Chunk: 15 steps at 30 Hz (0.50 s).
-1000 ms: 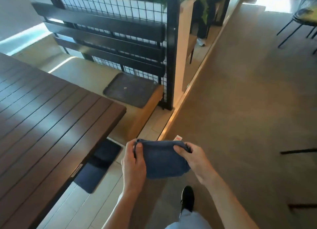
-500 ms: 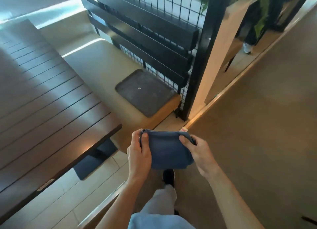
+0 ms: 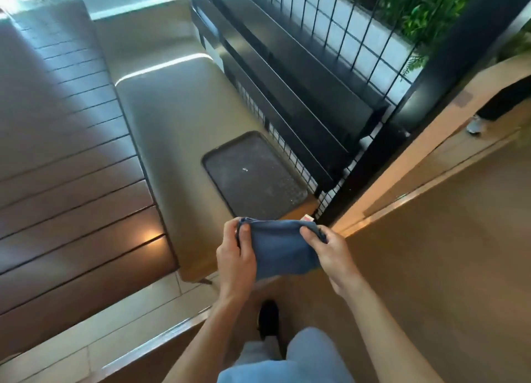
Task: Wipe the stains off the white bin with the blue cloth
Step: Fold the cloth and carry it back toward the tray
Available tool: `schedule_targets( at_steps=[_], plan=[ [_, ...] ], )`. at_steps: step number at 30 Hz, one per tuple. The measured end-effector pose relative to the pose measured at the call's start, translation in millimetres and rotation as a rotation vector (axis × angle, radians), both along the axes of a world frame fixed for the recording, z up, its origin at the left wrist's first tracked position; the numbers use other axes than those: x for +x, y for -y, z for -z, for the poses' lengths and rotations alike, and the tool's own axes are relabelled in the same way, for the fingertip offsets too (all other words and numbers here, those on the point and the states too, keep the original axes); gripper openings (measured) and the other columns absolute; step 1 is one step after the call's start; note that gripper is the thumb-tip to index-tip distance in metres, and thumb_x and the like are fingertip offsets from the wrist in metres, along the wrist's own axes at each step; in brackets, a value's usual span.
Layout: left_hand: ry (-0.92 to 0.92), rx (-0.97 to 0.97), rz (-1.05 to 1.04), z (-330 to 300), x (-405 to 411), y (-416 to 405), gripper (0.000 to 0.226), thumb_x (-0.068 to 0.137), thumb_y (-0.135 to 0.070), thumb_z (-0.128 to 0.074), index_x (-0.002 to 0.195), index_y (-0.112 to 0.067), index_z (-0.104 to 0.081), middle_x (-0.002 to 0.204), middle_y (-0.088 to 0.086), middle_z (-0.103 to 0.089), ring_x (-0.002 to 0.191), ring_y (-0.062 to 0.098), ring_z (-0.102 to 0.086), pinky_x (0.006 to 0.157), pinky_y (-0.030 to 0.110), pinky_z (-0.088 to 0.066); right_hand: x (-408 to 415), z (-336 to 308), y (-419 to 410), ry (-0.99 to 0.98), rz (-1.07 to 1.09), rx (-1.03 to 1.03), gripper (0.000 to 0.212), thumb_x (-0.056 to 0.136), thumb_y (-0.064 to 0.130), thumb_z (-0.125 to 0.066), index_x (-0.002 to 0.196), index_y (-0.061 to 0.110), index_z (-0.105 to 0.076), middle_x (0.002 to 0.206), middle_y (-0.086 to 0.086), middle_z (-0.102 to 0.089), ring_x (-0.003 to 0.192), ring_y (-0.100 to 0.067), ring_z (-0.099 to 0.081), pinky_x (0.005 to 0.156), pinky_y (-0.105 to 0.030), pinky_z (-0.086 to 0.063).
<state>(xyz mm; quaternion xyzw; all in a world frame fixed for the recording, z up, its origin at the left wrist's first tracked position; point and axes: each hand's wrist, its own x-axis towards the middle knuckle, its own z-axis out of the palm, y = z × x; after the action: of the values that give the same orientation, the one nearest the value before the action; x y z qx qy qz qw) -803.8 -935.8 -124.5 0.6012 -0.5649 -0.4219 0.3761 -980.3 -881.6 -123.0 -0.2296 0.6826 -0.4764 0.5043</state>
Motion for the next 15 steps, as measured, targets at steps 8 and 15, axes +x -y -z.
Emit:
schedule_targets(
  at_steps=[8, 15],
  plan=[
    [0.057, 0.009, -0.163, 12.5, -50.6, 63.7, 0.012, 0.108, -0.026, -0.045, 0.108, -0.025, -0.057, 0.091, -0.014, -0.067, 0.084, -0.007, -0.062, 0.067, 0.006, -0.041, -65.9, 21.0, 97.9, -0.071, -0.257, -0.001, 0.018, 0.093, 0.037, -0.069, 0.106, 0.024, -0.070, 0.106, 0.000, -0.073, 0.101, -0.016, -0.067, 0.086, -0.033, -0.052],
    [0.105, 0.067, -0.329, 43.4, -90.0, 106.4, 0.015, 0.109, -0.029, -0.041, 0.109, -0.024, -0.055, 0.088, -0.011, -0.066, 0.080, -0.006, -0.061, 0.063, 0.010, -0.042, -107.1, 55.2, 177.0, -0.065, -0.482, -0.024, 0.007, 0.096, 0.030, -0.067, 0.099, 0.023, -0.068, 0.105, -0.002, -0.070, 0.094, -0.012, -0.064, 0.080, -0.028, -0.050]
  ],
)
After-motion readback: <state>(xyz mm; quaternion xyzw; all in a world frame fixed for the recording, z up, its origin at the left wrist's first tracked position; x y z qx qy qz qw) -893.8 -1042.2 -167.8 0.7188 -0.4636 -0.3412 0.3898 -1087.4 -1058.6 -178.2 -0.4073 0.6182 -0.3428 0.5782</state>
